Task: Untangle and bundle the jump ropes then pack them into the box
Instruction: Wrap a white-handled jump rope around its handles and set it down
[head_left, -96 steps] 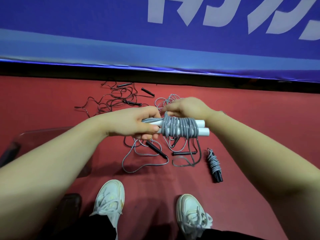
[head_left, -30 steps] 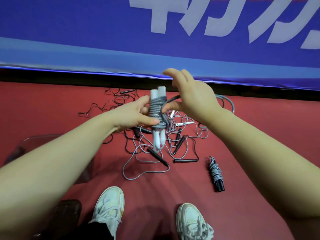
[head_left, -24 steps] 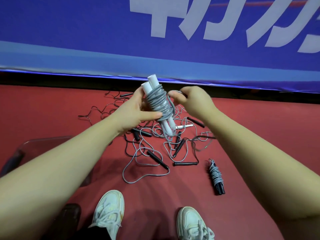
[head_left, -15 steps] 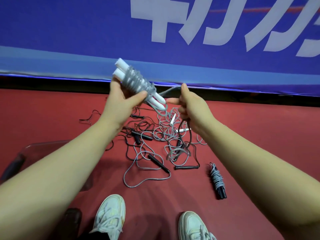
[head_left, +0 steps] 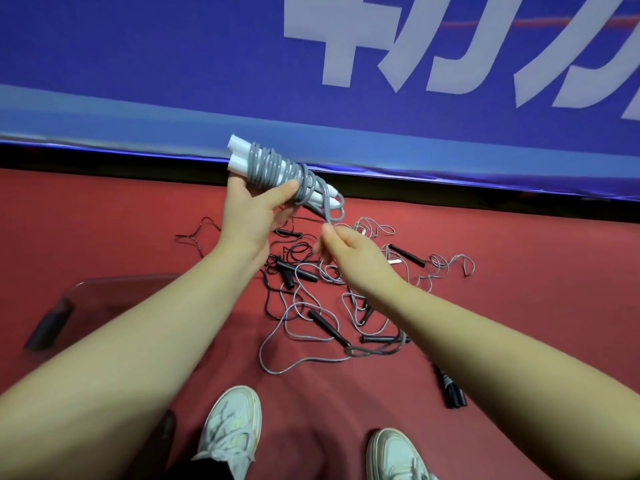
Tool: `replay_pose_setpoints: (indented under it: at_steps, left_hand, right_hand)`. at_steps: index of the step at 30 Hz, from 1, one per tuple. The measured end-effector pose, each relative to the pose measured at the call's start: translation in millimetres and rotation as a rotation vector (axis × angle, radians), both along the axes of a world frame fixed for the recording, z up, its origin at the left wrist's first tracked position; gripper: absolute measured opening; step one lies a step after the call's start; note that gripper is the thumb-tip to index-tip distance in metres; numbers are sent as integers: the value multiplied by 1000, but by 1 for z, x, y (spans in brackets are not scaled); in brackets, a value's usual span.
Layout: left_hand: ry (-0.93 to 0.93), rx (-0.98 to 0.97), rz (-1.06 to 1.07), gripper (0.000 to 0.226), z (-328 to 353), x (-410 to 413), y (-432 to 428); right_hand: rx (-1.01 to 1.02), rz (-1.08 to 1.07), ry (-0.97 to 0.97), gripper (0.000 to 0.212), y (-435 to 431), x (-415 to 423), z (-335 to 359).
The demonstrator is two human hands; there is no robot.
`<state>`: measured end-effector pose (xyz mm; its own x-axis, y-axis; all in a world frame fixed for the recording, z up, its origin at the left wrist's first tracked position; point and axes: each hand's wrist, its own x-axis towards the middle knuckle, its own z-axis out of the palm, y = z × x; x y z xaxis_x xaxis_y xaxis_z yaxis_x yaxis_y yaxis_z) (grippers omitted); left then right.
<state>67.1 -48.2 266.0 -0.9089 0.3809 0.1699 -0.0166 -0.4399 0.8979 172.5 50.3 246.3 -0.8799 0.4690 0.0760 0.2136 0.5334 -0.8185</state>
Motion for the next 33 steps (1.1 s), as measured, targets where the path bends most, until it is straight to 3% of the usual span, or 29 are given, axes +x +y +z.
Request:
replay_pose_setpoints:
  at_steps: [1, 4, 5, 8, 12, 18, 23, 27, 30, 33]
  left_hand:
    - [-34, 36, -25, 39, 0, 0, 0]
    - [-75, 92, -70, 29, 3, 2, 1]
    - [-71, 96, -83, 23, 4, 4, 2]
    - [-85, 115, -101, 17, 7, 6, 3]
    - [-124, 139, -79, 17, 8, 5, 4]
    - [-113, 89, -133, 15, 3, 10, 11]
    - [-175, 65, -323, 36, 0, -9, -9]
    - [-64, -278, -507, 30, 11, -23, -32]
    - [85, -617, -500, 32, 22, -19, -32]
    - [540, -1055, -279, 59, 22, -12, -16]
  right_hand:
    - [-74, 3, -13, 44, 0, -3, 1]
    - [-360, 20, -13, 82, 7, -13, 4]
    - [-448, 10, 13, 84, 9, -14, 6]
    - [-595, -32, 144, 47, 11, -15, 15]
    - [-685, -17, 388, 32, 14, -23, 21]
    - [-1058, -105, 508, 33, 8, -36, 23]
    - [-945, -159, 492, 36, 19, -36, 27]
    - [-772, -145, 397, 36, 26, -30, 26]
    - [-714, -150, 348, 36, 26, -27, 25]
    - [-697, -191, 352, 35, 28, -30, 25]
